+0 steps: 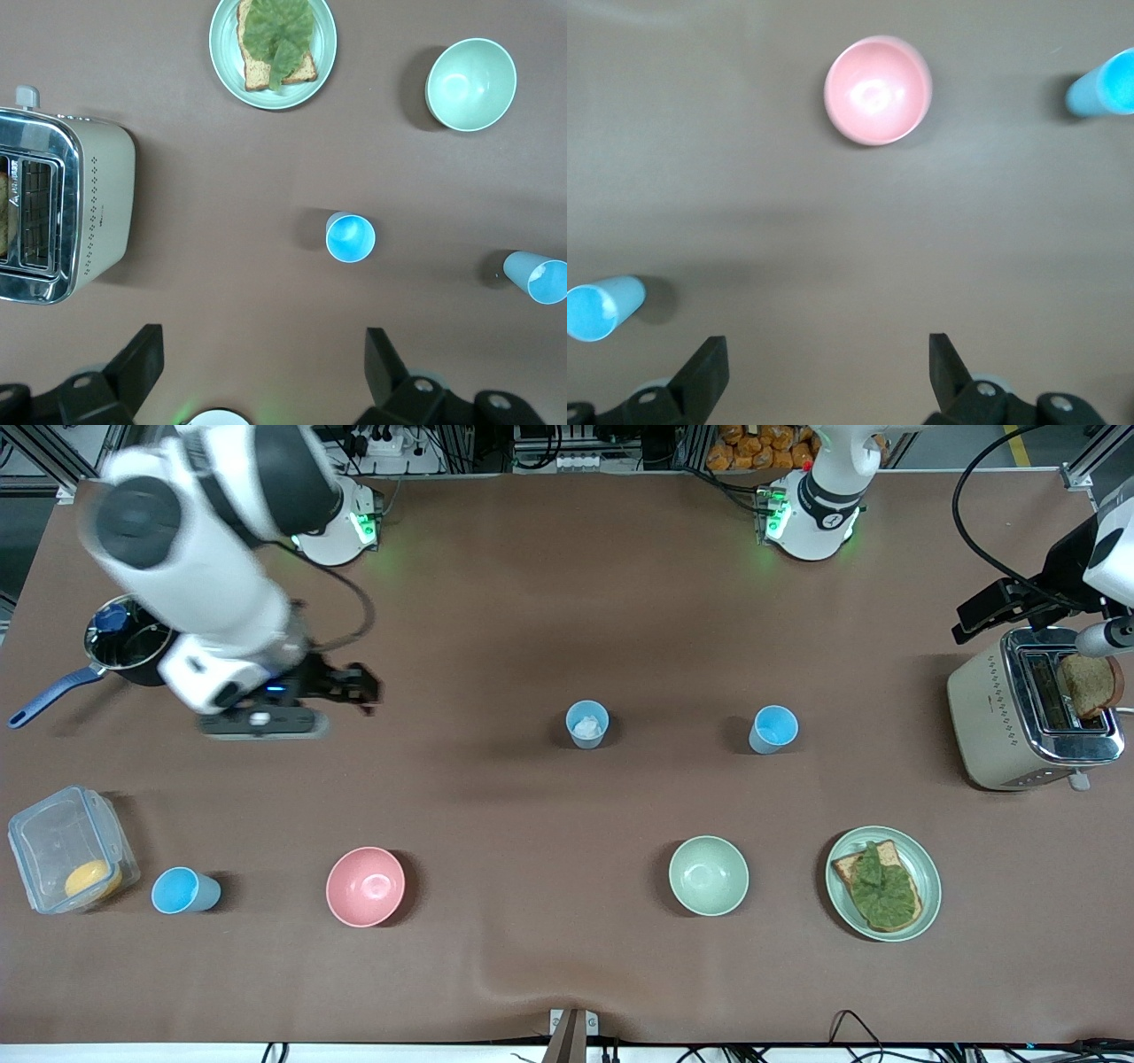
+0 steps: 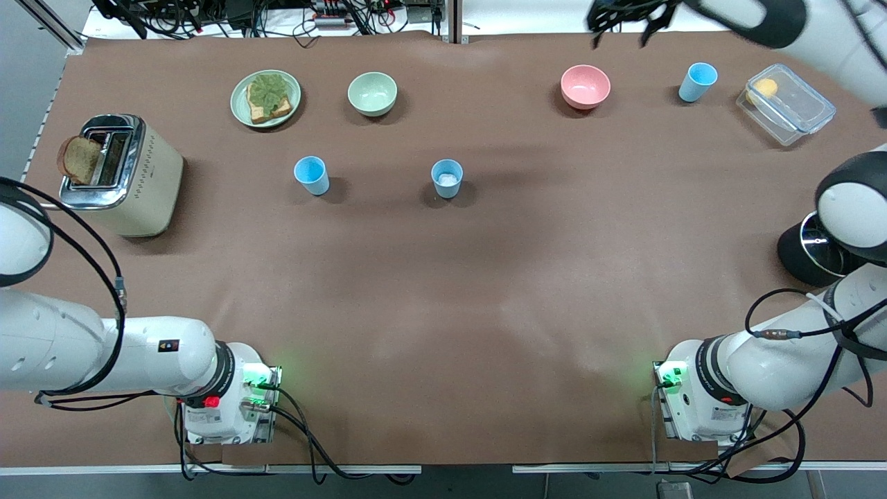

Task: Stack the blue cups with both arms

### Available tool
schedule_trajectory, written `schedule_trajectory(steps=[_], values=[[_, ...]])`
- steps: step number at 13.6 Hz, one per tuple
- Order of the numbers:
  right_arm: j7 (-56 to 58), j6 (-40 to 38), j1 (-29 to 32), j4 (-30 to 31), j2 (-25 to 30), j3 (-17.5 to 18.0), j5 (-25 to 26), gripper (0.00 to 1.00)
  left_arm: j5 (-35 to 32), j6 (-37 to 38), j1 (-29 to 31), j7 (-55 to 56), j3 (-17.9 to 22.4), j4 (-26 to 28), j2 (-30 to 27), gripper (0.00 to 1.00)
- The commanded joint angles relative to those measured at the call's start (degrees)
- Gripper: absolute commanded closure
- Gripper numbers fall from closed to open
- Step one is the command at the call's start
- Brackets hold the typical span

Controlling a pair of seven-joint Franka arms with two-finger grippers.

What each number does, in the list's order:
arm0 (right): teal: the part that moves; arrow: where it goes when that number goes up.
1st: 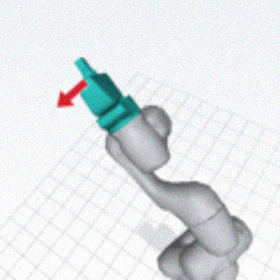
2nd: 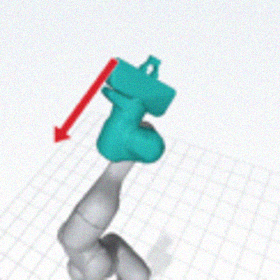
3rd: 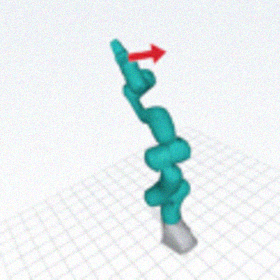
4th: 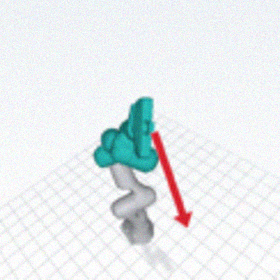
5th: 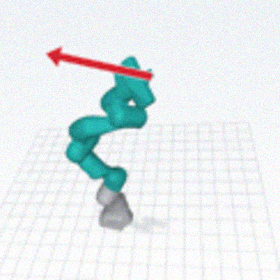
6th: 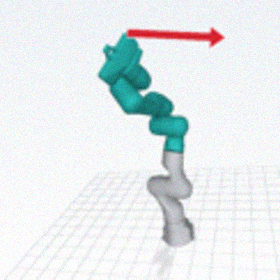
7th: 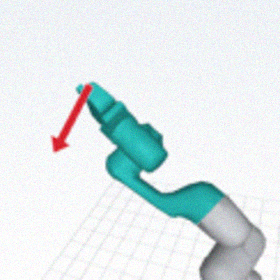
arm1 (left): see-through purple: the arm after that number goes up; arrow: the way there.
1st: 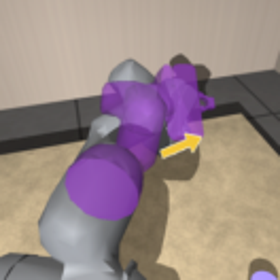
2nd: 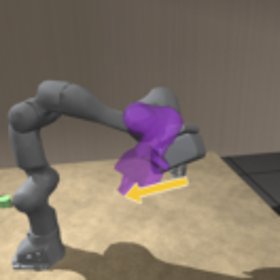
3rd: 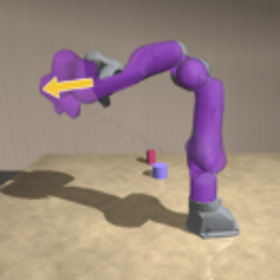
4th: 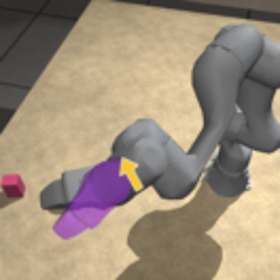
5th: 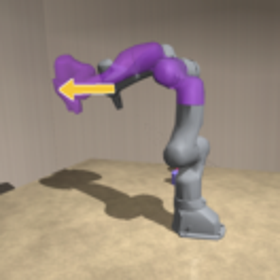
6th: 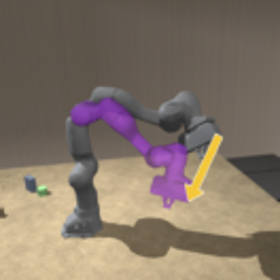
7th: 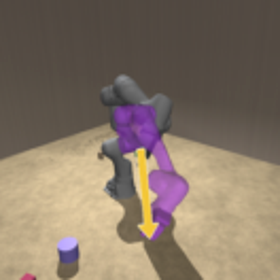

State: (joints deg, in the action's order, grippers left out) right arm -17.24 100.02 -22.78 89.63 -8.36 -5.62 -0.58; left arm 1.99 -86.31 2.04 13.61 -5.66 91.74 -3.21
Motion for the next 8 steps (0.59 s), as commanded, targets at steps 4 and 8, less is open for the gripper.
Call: schedule_trajectory(steps=[4, 8], values=[[9.40, 2.64, 10.81, -1.57, 1.07, 1.05, 1.81, 0.00, 0.74, 0.88, -0.28, 2.03, -0.05, -0.07, -0.13, 0.00], [12.22, 2.64, 14.06, -1.74, 0.10, 1.05, 2.25, 0.00, 0.82, 0.88, -0.72, 3.09, -1.27, -0.15, -0.21, 0.00]])
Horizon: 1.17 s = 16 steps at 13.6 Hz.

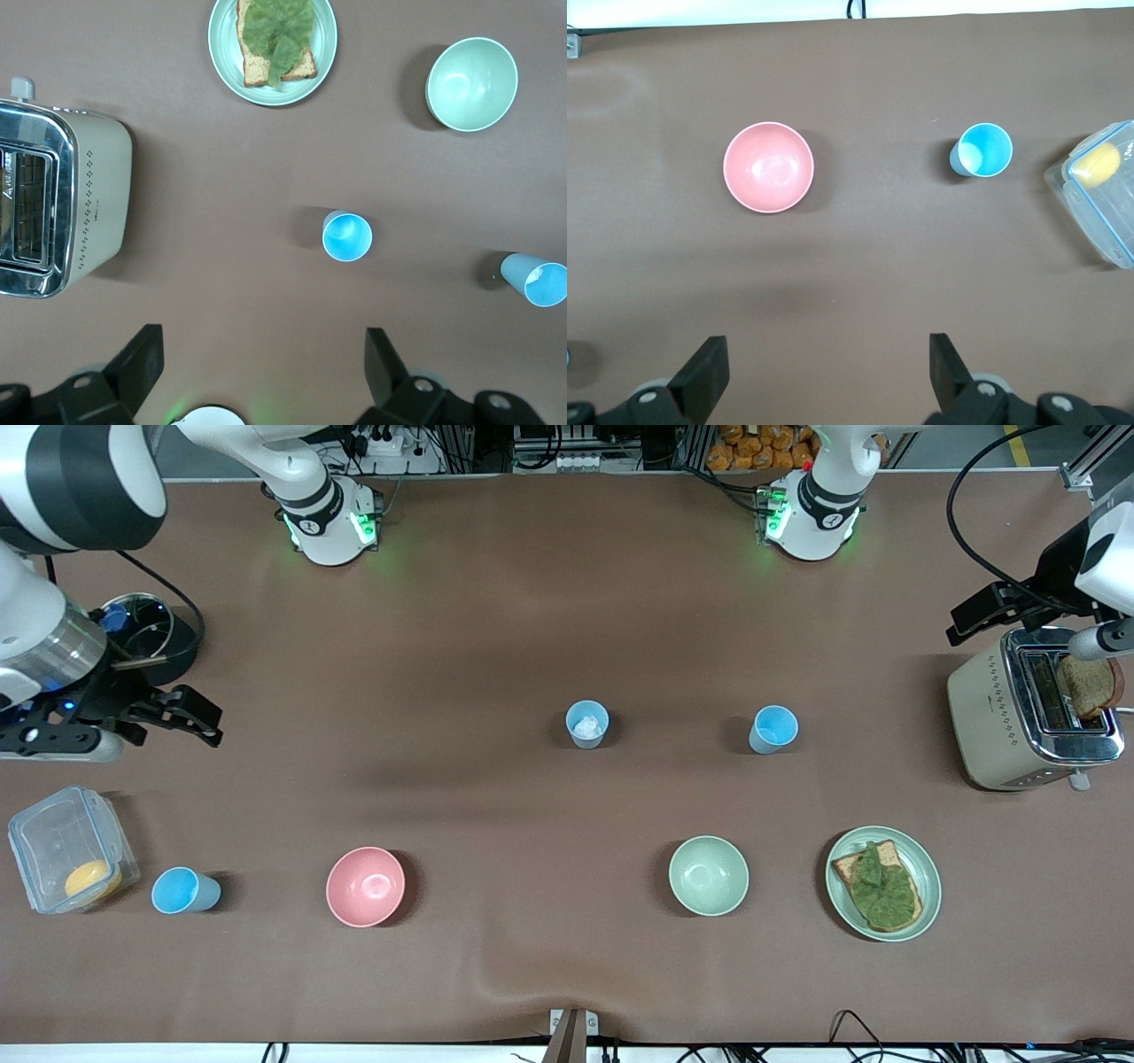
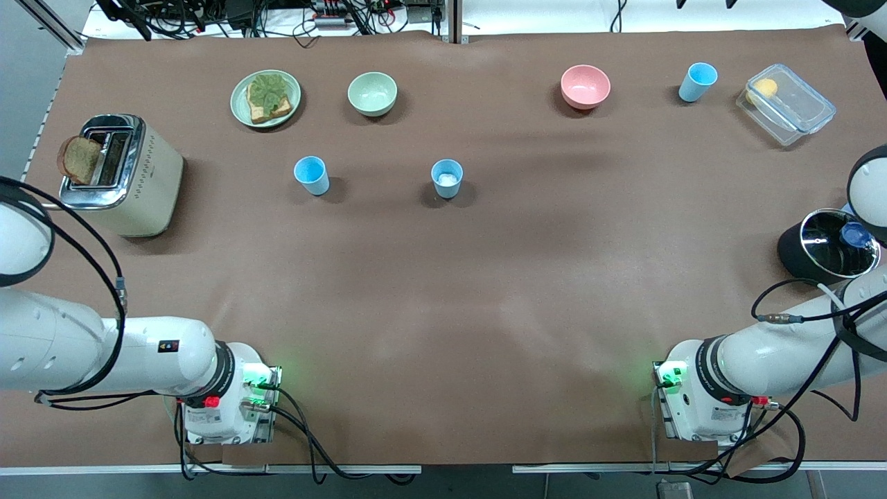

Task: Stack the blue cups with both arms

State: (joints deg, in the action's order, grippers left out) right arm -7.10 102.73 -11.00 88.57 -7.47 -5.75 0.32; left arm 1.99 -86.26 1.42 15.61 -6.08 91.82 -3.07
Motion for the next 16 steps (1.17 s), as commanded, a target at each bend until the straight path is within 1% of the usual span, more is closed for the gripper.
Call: schedule_trajectory(steps=[1, 2, 4, 5, 6, 8, 9, 10, 12, 13, 14, 16], values=[[5.31, -0.08, 3.69, -0.68, -0.87, 1.27, 0.83, 0.00, 0.65, 0.83, -0.11, 2.57, -2.17, -0.24, -0.27, 0.00], [8.65, -0.77, 3.79, -0.42, -0.87, 1.27, 0.48, 0.00, 0.48, 0.74, -0.11, 5.45, -3.66, -0.15, -0.18, 0.00], [9.65, -2.71, 3.61, -0.59, -0.70, 1.27, 0.21, 0.00, 0.47, 0.83, 0.24, 6.19, -4.46, -0.06, -0.27, 0.00], [9.65, -2.72, 4.31, -0.59, -0.79, 1.36, -1.18, 0.00, 0.47, 0.83, 0.33, 5.92, -4.38, -0.15, -0.27, 0.00], [9.82, -3.24, 5.62, -0.68, -0.79, 1.27, -3.98, 0.00, 0.30, 0.74, 0.16, 6.01, -4.38, -0.24, -0.27, 0.00], [10.27, -4.11, 9.49, -1.20, -0.43, 1.27, -8.12, 0.00, 0.21, 0.74, 0.59, 5.66, -4.20, -0.24, -0.27, 0.00], [10.44, -4.30, 10.11, -2.34, -0.35, 1.27, -9.36, 0.00, 0.21, 0.83, 1.29, 3.92, -3.85, -0.24, -0.36, 0.00], [10.44, -5.08, 10.90, -3.66, -0.17, 1.27, -9.37, 0.00, 0.21, 0.83, 2.69, 1.38, -3.76, -0.24, -0.36, 0.00], [10.44, -7.80, 10.82, -5.07, 0.00, 1.27, -8.32, 0.00, 0.47, 0.83, 5.59, -1.45, -3.85, -0.32, -0.36, 0.00], [10.44, -7.73, 10.82, -5.25, 0.00, 1.27, -6.66, 0.00, 0.82, 0.74, 6.56, -2.59, -3.85, -0.24, -0.18, 0.00], [10.44, -7.73, 10.74, -5.42, 0.00, 1.27, -4.12, 0.00, 1.00, 0.65, 6.84, -2.87, -3.85, -0.24, 0.08, 0.00], [10.53, -8.08, 9.42, -5.34, -0.17, 1.88, 2.72, 0.00, 1.61, -0.22, 6.14, -2.87, -4.02, -0.68, 2.10, 0.00]])
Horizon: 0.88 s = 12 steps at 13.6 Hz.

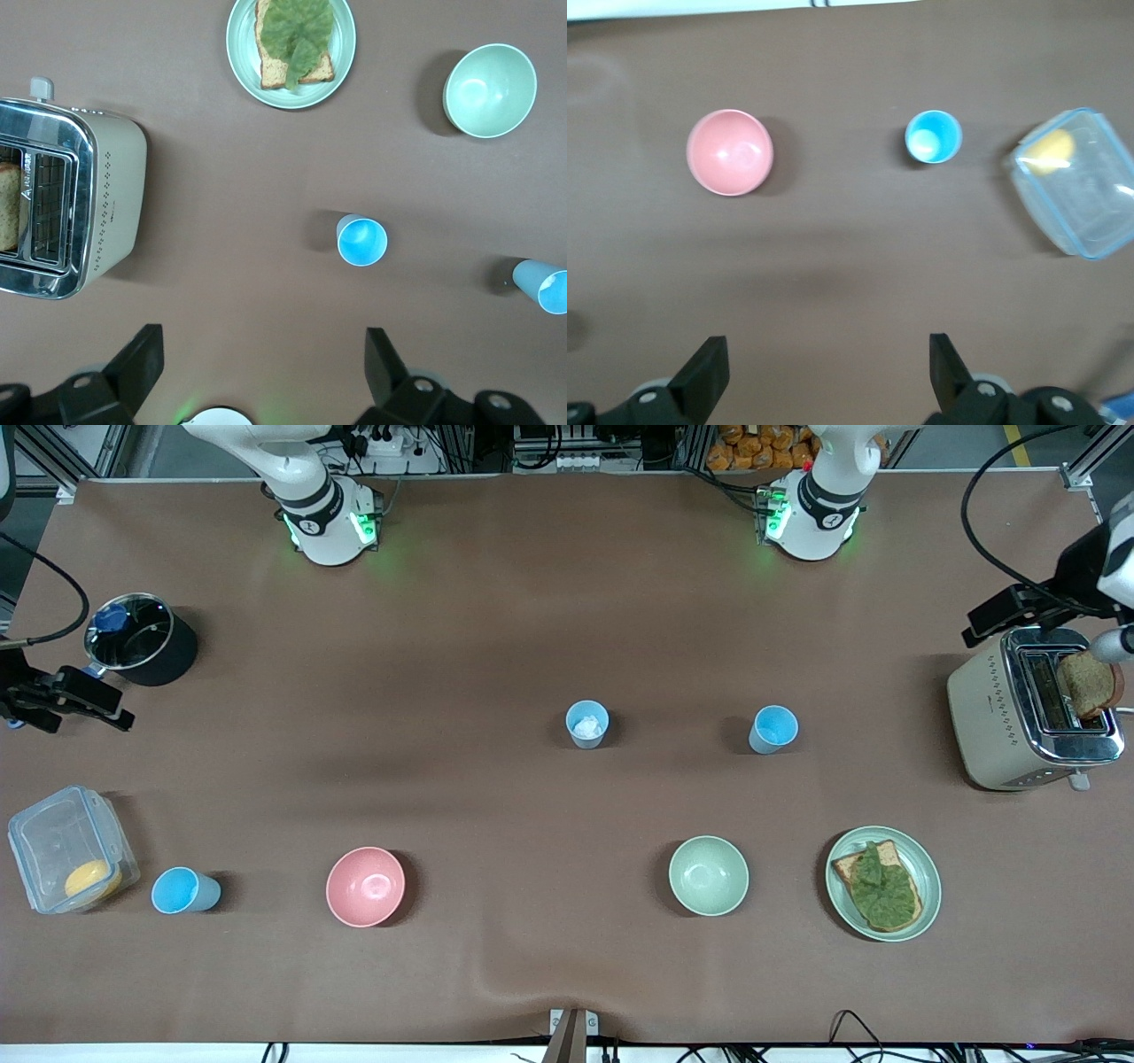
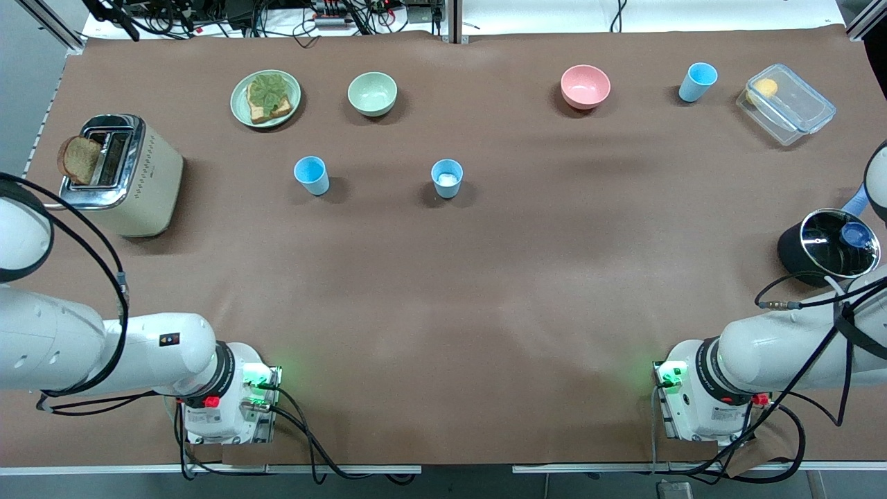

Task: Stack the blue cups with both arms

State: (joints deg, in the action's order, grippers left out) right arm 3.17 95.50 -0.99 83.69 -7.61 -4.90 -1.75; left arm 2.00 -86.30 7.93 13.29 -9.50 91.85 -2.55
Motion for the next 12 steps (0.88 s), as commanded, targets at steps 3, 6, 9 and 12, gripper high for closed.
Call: schedule_trajectory(steps=[3, 6, 9, 12], values=[[0.70, -1.72, -1.38, -0.02, -0.30, 1.04, 5.61, 0.00, 1.44, -0.98, -0.73, 0.59, -1.84, -0.71, 2.63, 0.00], [0.52, -4.44, -1.47, -0.02, 0.23, 1.04, 5.53, 0.00, 1.61, -4.22, -1.25, 0.77, -2.02, 2.09, 2.55, 0.00], [0.52, -3.49, -2.08, -0.19, 0.50, 1.21, 5.17, 0.00, 1.08, -8.52, -4.40, 0.86, -1.93, 6.05, 2.46, 0.00], [0.52, -3.92, -3.48, -0.72, 2.24, 1.74, 2.13, 0.00, 1.08, -15.54, -7.57, 2.87, -2.02, 10.26, 3.68, 0.00]])
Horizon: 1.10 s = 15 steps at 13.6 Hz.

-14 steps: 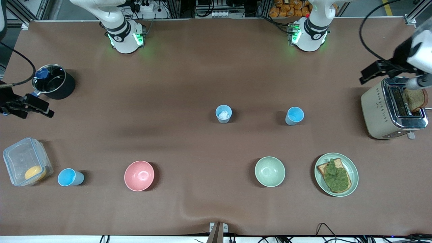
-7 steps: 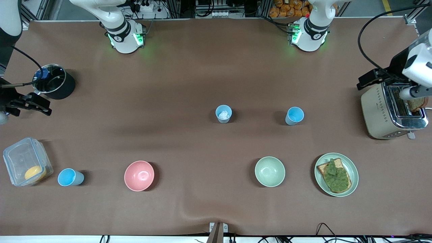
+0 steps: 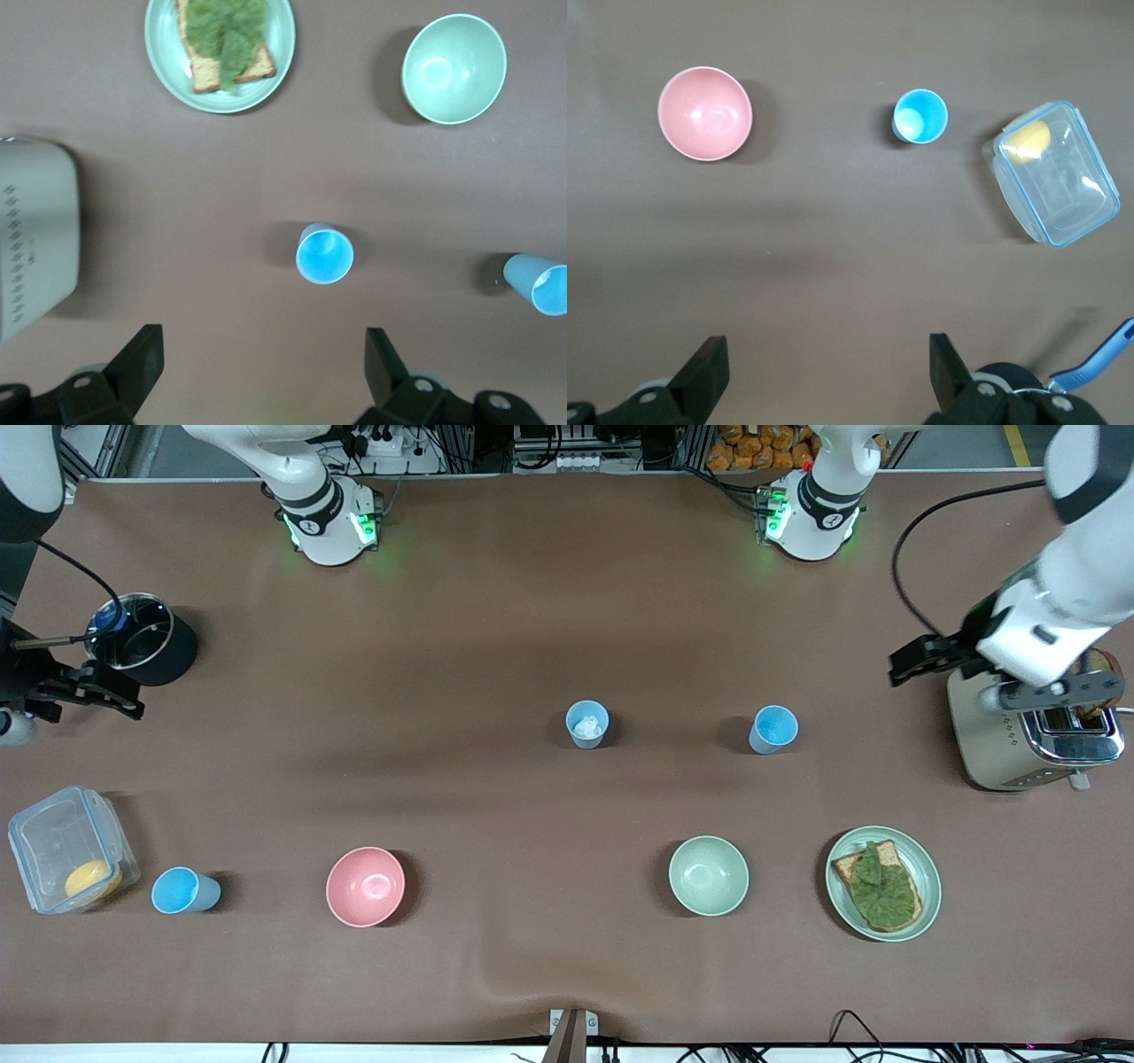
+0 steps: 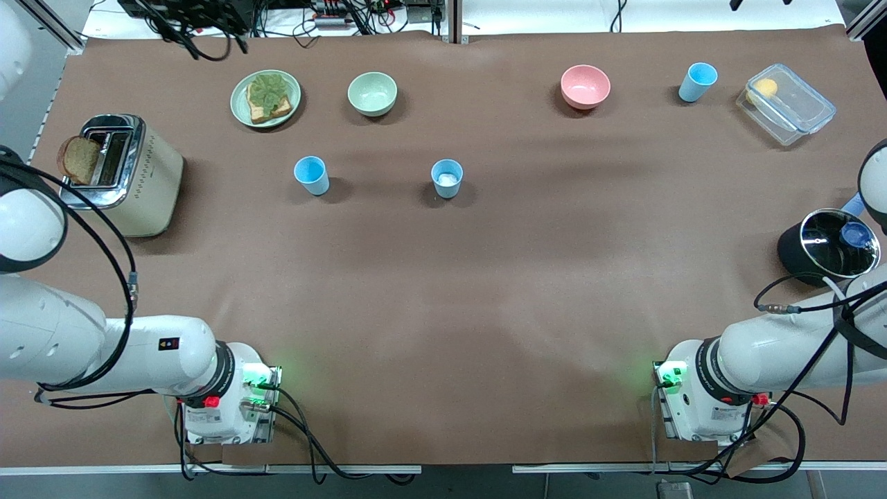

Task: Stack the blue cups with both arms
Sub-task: 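Reach the left gripper down and grasp the other blue cup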

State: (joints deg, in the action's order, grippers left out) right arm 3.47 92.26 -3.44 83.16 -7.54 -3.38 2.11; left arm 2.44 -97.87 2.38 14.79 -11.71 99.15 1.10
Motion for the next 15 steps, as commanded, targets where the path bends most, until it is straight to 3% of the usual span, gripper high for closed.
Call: schedule_trajectory(steps=[1, 6, 12, 15], values=[[0.31, -0.60, -1.91, -0.19, 2.70, 0.30, -2.54, 0.00, 0.63, -6.17, -2.99, 2.25, 0.20, 4.28, 0.74, 0.00], [0.40, -0.94, -2.27, -0.19, 4.28, 0.21, -5.28, 0.00, 0.72, -14.96, -8.44, 5.23, 0.11, 8.85, 4.87, 0.00], [3.21, -1.21, 0.10, 0.07, 5.08, -0.76, -5.27, 0.00, 1.07, -26.29, -9.06, 5.60, -0.06, 20.00, 5.93, 0.00], [3.30, -0.77, 0.10, -0.28, 4.99, -0.67, -5.45, 0.00, 1.07, -29.82, -9.24, 5.51, -0.06, 22.48, 7.42, 0.00]])
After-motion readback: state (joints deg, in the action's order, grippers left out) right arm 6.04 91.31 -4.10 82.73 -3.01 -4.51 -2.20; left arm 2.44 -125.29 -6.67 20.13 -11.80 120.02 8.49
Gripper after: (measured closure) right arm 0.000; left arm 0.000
